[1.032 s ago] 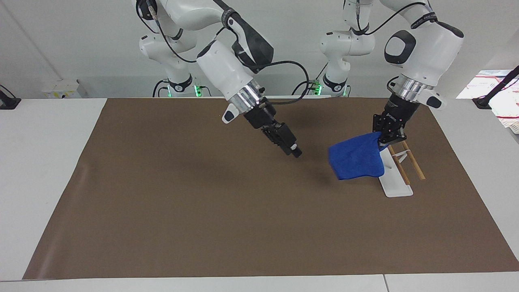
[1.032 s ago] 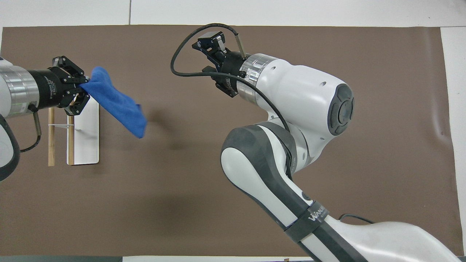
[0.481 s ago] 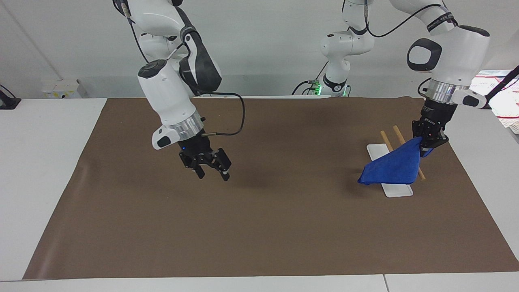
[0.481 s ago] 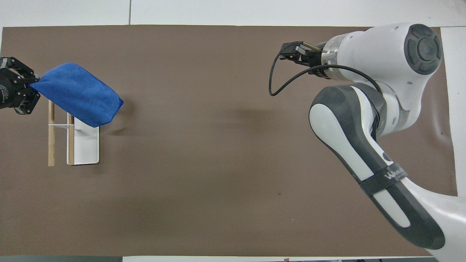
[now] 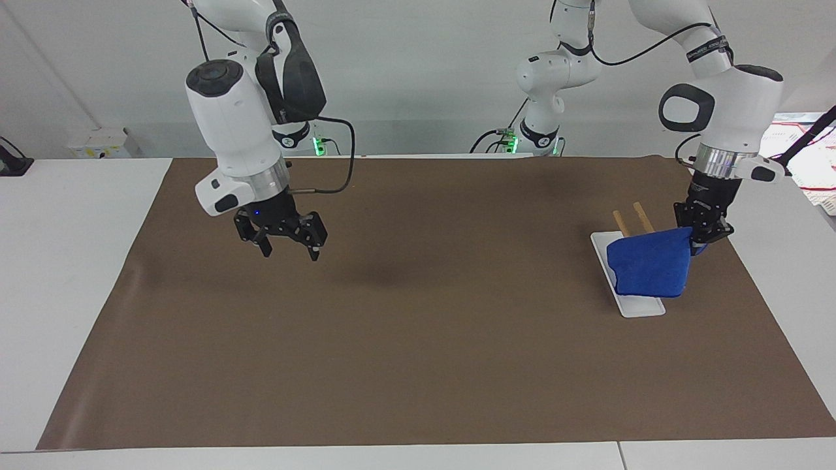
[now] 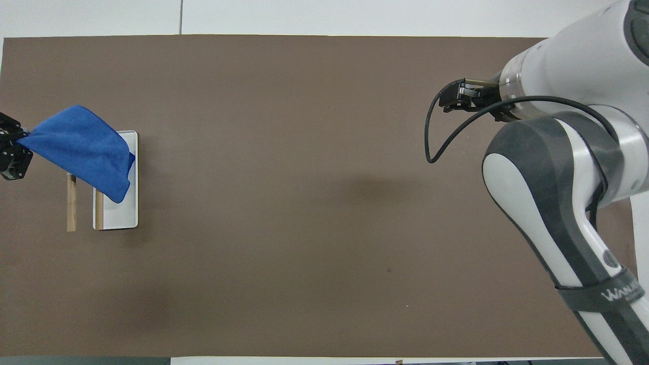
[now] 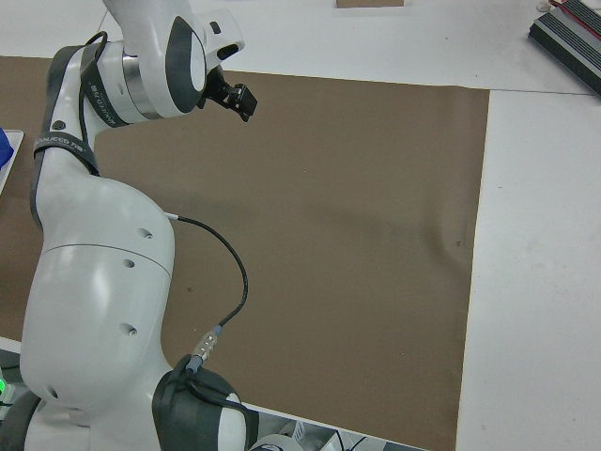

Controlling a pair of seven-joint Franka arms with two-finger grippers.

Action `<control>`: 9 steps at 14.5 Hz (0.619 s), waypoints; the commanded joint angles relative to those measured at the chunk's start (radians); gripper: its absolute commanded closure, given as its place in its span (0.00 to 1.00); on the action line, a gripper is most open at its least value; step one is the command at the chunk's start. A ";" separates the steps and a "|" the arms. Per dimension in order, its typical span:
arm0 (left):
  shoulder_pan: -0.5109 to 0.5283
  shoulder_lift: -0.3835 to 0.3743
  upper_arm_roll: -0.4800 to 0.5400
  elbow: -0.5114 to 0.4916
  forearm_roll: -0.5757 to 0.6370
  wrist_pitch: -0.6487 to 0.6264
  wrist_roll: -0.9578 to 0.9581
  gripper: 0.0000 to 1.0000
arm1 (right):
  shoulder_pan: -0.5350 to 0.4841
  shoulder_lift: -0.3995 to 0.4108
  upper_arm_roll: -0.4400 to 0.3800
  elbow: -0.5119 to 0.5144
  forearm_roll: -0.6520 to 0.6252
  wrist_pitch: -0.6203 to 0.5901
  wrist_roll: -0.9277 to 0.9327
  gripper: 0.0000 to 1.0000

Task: Right arm passes towel to left arm to hang
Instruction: 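Drape the towel over the rack bar while the right gripper withdraws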

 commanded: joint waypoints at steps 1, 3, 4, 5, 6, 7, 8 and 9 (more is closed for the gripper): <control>0.055 -0.013 -0.013 -0.019 0.015 0.028 0.035 1.00 | -0.043 -0.040 0.002 0.003 -0.019 -0.081 -0.072 0.00; 0.072 0.005 -0.012 -0.018 0.015 0.038 0.037 1.00 | -0.078 -0.071 -0.001 0.003 -0.019 -0.152 -0.137 0.00; 0.078 0.021 -0.012 -0.018 0.015 0.053 0.037 1.00 | -0.087 -0.077 -0.009 0.003 -0.022 -0.178 -0.160 0.00; 0.084 0.027 -0.012 -0.019 0.015 0.059 0.037 1.00 | -0.077 -0.088 -0.047 0.004 -0.023 -0.199 -0.175 0.00; 0.084 0.026 -0.012 -0.022 0.015 0.054 0.037 1.00 | -0.042 -0.097 -0.111 0.018 -0.029 -0.218 -0.201 0.00; 0.086 0.024 -0.012 -0.036 0.015 0.054 0.035 1.00 | 0.003 -0.100 -0.203 0.032 -0.031 -0.247 -0.267 0.00; 0.092 0.024 -0.012 -0.047 0.015 0.051 0.035 1.00 | 0.015 -0.099 -0.241 0.054 -0.031 -0.280 -0.321 0.00; 0.103 0.022 -0.012 -0.059 0.015 0.048 0.034 1.00 | 0.006 -0.099 -0.243 0.064 -0.031 -0.313 -0.333 0.00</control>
